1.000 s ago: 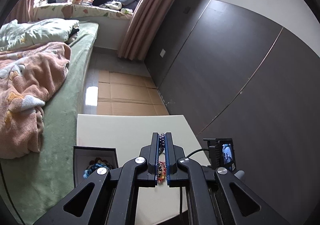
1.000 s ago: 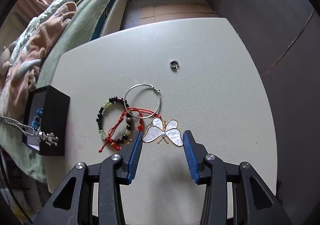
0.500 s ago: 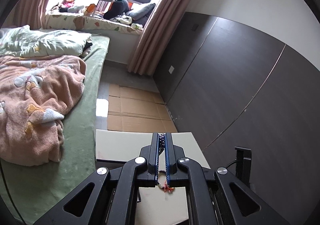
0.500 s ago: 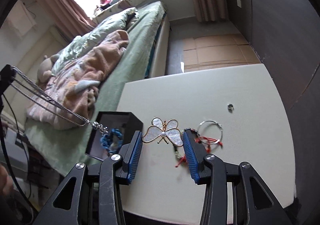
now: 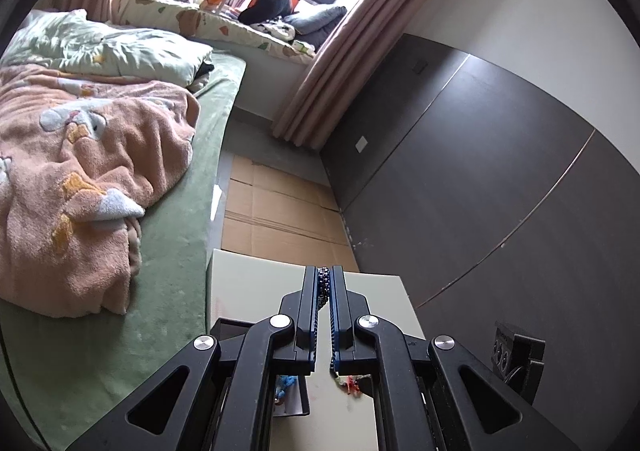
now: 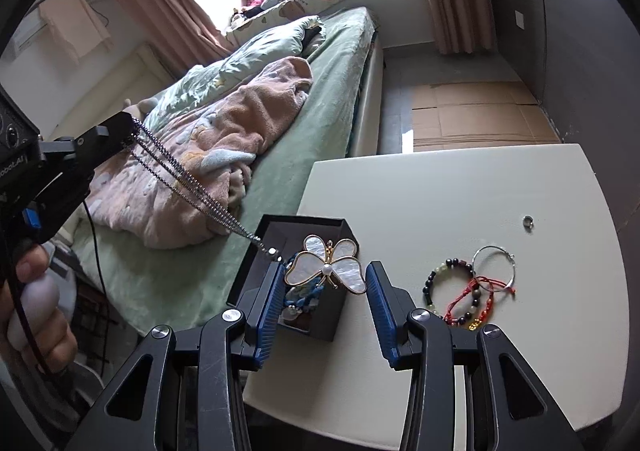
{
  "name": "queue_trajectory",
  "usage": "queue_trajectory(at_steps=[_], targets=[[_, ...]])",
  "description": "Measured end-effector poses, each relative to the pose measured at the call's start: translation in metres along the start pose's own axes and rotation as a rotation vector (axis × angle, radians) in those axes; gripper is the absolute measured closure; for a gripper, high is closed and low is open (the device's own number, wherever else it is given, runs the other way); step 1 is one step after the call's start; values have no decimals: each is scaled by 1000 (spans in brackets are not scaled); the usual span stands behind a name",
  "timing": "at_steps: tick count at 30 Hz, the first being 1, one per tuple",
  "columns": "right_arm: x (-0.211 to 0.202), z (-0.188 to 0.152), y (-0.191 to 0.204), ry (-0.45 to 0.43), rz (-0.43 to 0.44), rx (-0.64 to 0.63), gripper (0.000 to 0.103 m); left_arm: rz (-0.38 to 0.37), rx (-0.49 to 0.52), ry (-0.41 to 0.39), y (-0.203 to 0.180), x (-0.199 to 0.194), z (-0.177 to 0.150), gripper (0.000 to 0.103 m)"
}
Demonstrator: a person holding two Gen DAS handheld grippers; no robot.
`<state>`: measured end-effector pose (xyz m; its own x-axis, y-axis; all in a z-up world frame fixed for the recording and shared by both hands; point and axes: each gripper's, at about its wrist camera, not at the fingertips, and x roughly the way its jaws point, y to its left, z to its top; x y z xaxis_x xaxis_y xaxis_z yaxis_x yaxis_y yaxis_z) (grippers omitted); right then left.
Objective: Organize jewelry
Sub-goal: 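Lower the chain into the box with left tool while right tool places butterfly inside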
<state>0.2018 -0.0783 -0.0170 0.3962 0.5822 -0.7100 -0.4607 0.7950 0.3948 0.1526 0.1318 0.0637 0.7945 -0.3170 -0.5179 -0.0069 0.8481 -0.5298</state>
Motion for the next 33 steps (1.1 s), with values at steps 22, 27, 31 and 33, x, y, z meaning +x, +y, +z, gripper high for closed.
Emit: queue_trajectory(at_steps=[22, 27, 31, 33], targets=[[33, 2, 9, 40, 38, 13, 61, 56, -93, 192, 41, 63, -25, 98], [36, 1, 12, 41, 48, 19, 61, 57, -116, 245, 42, 66, -27, 97], [41, 2, 14, 43, 70, 27, 61, 94, -140, 263, 47, 61, -30, 85], [46, 4, 16, 45, 77, 33, 60, 98, -150, 242, 49, 53, -29, 58]])
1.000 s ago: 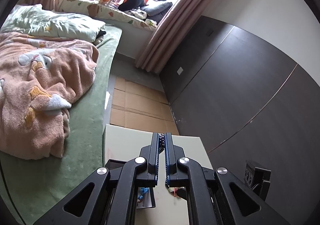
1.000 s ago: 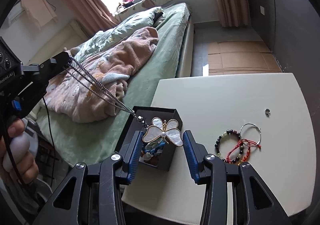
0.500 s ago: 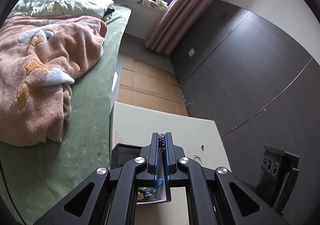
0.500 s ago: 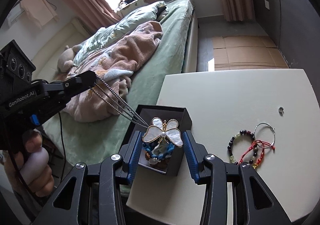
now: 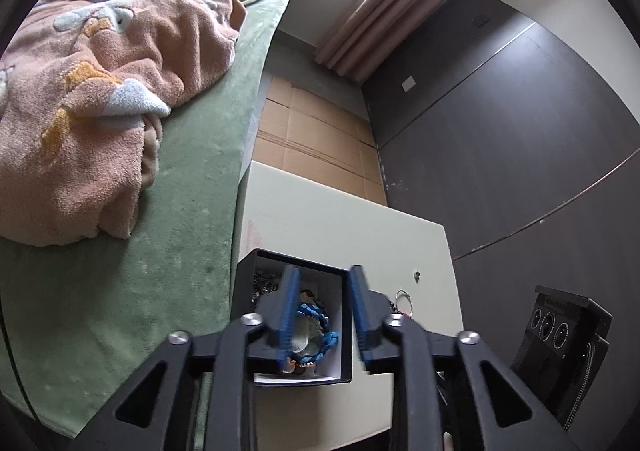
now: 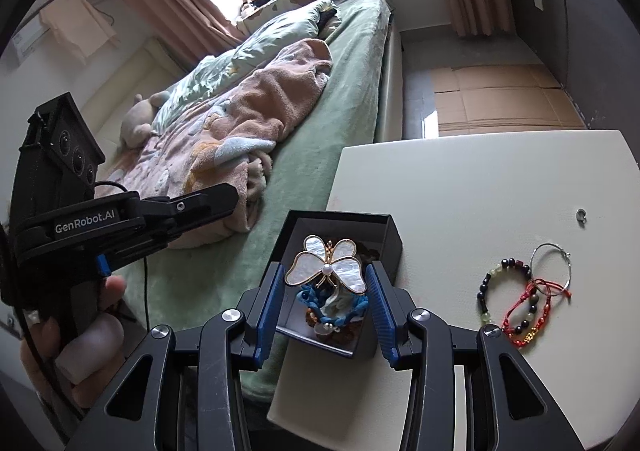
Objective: Organize jewelry
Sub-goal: 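Lower the chain into the box with left tool while right tool places butterfly inside, then withdraw both tools from the box toward the remaining bracelets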
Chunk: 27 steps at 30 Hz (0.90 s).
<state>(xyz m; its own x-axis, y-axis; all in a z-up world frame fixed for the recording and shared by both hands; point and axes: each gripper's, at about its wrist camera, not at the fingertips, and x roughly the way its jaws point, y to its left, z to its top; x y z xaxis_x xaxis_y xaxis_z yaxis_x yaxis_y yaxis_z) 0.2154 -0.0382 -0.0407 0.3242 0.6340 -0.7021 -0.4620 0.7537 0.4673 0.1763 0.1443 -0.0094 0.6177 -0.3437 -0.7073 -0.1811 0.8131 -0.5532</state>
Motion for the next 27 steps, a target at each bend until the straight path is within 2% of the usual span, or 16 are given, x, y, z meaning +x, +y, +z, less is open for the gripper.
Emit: queue_trajectory(at_steps=[1, 2, 10, 17, 18, 19, 20, 23, 27], targets=[[2, 0, 1, 0, 2, 1, 60, 0, -7, -23, 2, -7, -1, 41], [4, 2, 3, -1, 7, 1, 60, 3, -10, -45, 3, -13, -1, 33], [18, 10, 22, -20, 61, -32, 60, 18, -42, -103, 16, -42, 1, 31], [42, 0, 39, 76, 110, -60, 60, 26, -52, -129, 23, -56, 0, 31], [44, -1, 39, 89, 115, -57, 55, 28, -42, -129, 21, -57, -1, 31], [45, -1, 38, 102, 117, -51, 45, 30, -33, -130, 19, -57, -1, 31], [45, -2, 36, 108, 117, -42, 42, 30, -28, -131, 18, -58, -2, 27], [38, -4, 30, 98, 156, -12, 40, 22, -16, -136, 13, -59, -4, 17], [20, -8, 21, 74, 128, 12, 39, 26, 38, -134, 0, -57, -8, 16]])
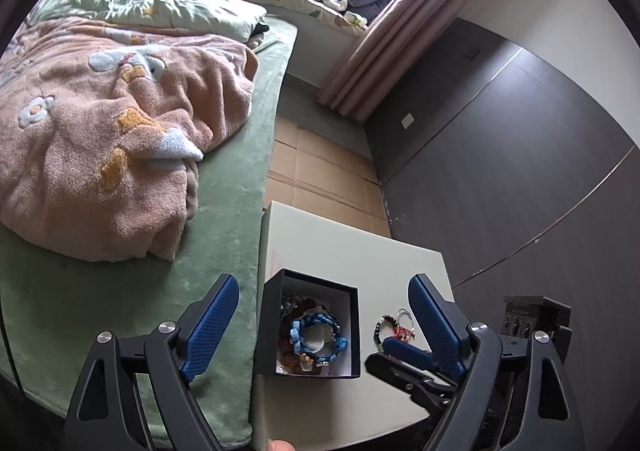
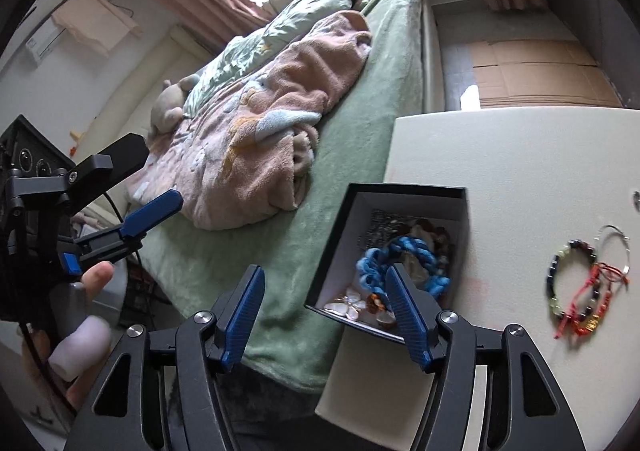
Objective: Organize jewelry
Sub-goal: 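Withdraw both tools from the box toward the remaining bracelets, then grasp the red string bracelet with the left tool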
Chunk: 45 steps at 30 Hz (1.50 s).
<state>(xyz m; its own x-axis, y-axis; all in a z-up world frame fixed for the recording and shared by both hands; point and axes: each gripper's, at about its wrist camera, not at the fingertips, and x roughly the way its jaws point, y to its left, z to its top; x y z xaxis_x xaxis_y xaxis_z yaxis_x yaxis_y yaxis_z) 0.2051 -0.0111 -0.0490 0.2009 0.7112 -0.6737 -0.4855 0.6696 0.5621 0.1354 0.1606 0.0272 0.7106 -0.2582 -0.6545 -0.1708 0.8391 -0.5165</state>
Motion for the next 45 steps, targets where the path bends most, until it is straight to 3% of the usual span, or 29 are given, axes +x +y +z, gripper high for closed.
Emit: queue_trajectory(at_steps=[5, 8, 10, 11, 14, 17, 18, 21, 24, 25, 31, 33, 36, 38, 40, 43, 45], targets=[[-52, -6, -22, -79, -148, 39, 39, -44, 33, 9, -21, 7, -8, 0], [-86, -8, -39, -127, -231, 62, 38, -59, 56, 5, -37, 12, -18, 0], [-104, -14, -53, -176, -263, 84, 22, -61, 90, -3, -51, 16, -27, 0], [-112, -17, -61, -204, -273, 97, 20, -60, 115, -7, -59, 18, -33, 0], [-126, -29, -90, -261, -186, 151, 20, -46, 195, 5, -84, 28, -48, 0], [-126, -33, -114, -178, -150, 234, 20, -63, 242, 26, -106, 43, -59, 0], [-128, -34, -117, -168, -156, 226, 19, -60, 254, 38, -111, 49, -62, 0], [-137, -39, -126, -169, -195, 216, 6, -33, 289, 88, -127, 70, -70, 0], [-143, -48, -139, -191, -206, 246, 5, 13, 348, 136, -140, 89, -76, 0], [-145, -49, -143, -202, -221, 258, 0, 16, 368, 150, -143, 95, -79, 0], [-151, -55, -164, -261, -288, 308, 0, -23, 395, 187, -146, 124, -95, 0], [-150, -58, -170, -260, -313, 327, 0, 5, 408, 235, -149, 140, -97, 4], [-146, -56, -183, -210, -314, 363, 0, -14, 413, 293, -148, 160, -103, 12], [-144, -52, -192, -194, -351, 374, 0, -1, 423, 330, -148, 174, -108, 29], [-141, -48, -201, -172, -379, 398, 0, -2, 402, 372, -145, 187, -111, 39], [-138, -45, -212, -163, -377, 445, 0, 11, 387, 423, -141, 204, -115, 61], [-134, -40, -215, -148, -382, 447, 0, 26, 384, 429, -141, 208, -117, 62]])
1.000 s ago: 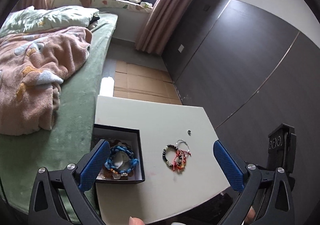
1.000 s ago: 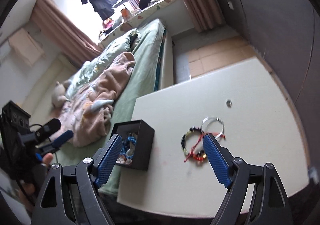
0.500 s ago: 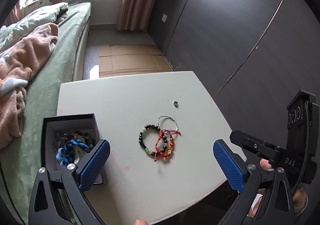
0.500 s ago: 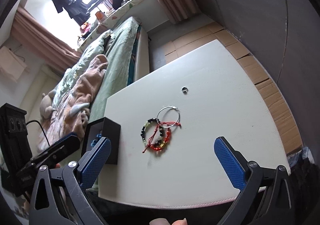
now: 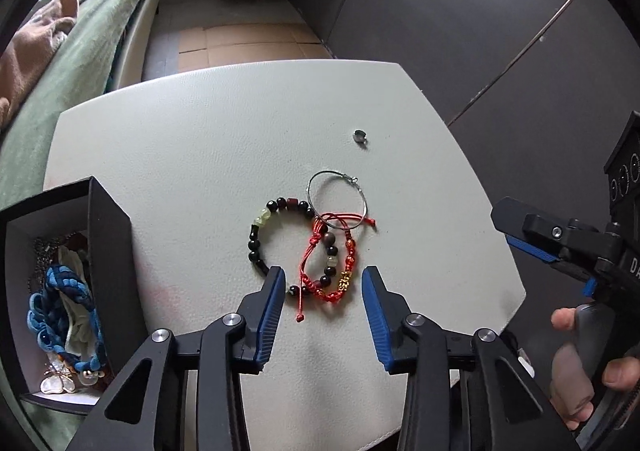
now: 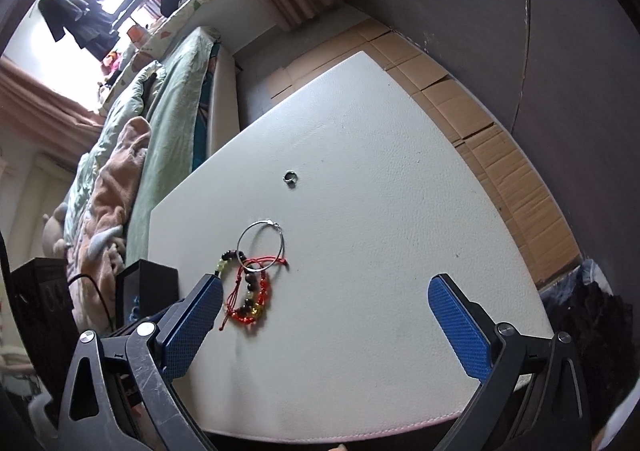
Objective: Organize jewelry
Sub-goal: 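Grasp the red string bracelet with the left tool, then carry the red bracelet into the box with left tool while right tool grasps black-bead bracelet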
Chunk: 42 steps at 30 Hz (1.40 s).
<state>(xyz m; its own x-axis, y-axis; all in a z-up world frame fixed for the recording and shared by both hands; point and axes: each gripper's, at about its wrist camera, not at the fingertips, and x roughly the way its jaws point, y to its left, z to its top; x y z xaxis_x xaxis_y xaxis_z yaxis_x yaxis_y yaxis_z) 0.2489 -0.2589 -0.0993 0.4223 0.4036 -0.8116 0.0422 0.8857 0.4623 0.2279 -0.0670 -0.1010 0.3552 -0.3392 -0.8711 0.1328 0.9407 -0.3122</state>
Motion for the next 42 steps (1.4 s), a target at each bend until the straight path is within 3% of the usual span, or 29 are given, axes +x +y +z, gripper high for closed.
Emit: queue_trajectory(at_steps=[4, 12, 13, 14, 26, 30, 36, 39, 42], targets=[[6, 4, 1, 10, 26, 1, 0, 9, -11, 12, -1, 9, 3, 78], [8, 5, 9, 12, 40, -16, 0, 81, -12, 48, -2, 30, -2, 79], [9, 5, 10, 14, 39, -16, 0, 84, -13, 43, -2, 31, -2, 84], [9, 4, 11, 16, 38, -16, 0, 82, -14, 36, -3, 30, -2, 99], [10, -3, 25, 5, 77, -39, 3, -16, -36, -121, 2, -42, -4, 100], [18, -4, 30, 19, 81, -36, 21, -30, -53, -174, 9, -66, -4, 100], [38, -7, 42, 55, 62, -54, 22, -45, -93, -235, 29, -97, -4, 100], [47, -11, 54, 76, 63, -85, 33, -46, -112, -258, 41, -107, -2, 100], [58, -14, 66, 94, 37, -118, 33, -47, -140, -273, 56, -115, -2, 100]])
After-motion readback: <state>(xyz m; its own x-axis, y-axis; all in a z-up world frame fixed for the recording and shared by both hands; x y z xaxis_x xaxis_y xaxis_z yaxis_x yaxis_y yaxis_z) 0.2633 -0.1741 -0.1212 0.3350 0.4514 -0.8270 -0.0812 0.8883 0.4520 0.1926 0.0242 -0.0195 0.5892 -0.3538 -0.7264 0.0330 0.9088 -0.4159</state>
